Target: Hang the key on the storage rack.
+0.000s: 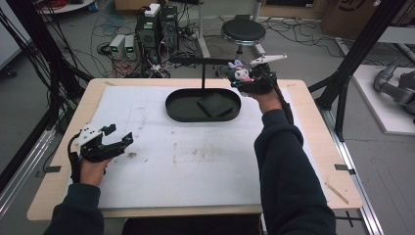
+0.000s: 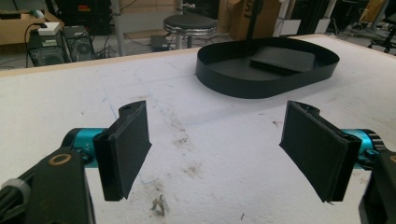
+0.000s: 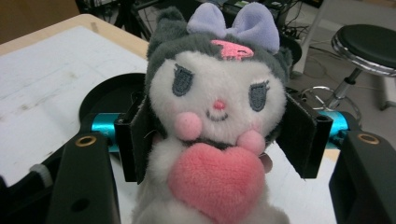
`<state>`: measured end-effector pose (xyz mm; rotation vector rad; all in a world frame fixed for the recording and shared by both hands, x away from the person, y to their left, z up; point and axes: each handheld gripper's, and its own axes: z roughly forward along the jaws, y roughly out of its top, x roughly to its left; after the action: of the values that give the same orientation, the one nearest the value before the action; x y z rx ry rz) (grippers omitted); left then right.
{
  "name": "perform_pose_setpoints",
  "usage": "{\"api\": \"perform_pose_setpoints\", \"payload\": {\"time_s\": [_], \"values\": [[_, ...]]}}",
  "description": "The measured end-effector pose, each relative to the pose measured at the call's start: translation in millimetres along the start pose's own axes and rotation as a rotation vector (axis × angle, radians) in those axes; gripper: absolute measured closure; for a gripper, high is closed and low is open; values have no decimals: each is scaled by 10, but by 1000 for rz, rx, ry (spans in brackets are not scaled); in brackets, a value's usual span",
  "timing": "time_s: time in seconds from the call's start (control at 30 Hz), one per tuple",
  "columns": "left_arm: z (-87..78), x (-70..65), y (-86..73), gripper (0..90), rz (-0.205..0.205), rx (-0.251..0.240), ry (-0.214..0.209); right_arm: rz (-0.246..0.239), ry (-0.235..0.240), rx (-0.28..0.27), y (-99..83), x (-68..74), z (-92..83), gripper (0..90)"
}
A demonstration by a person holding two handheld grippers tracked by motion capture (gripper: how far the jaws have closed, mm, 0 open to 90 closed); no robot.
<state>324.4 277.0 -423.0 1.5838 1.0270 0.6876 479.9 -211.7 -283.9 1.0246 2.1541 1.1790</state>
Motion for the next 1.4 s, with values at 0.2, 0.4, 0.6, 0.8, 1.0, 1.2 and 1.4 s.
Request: {"api": "perform_pose_setpoints", "payload": {"time_s": [0.2,0.4,0.6,0.8,1.0,1.2,1.4], "values": [[2,-4,0,234,1,1,-4,11,-68,-6,140,-26,107,354],[-1,10,-2,234,-3,-2,-2,41,-131,-22,215,-99,141,354],[-3,12,-2,234,-8,-4,-1,61,-183,14,171,-180,146,354],[-6,9,-1,234,-4,-2,-3,54,-226,73,22,-238,154,357],[0,4,-2,234,-4,-1,-2,82,-204,143,-149,-229,265,360],[-4,11,-3,234,-7,-1,0,63,-209,199,-191,-138,480,362],[-14,28,-7,235,-9,-1,4,72,-186,192,-217,-66,680,360]]}}
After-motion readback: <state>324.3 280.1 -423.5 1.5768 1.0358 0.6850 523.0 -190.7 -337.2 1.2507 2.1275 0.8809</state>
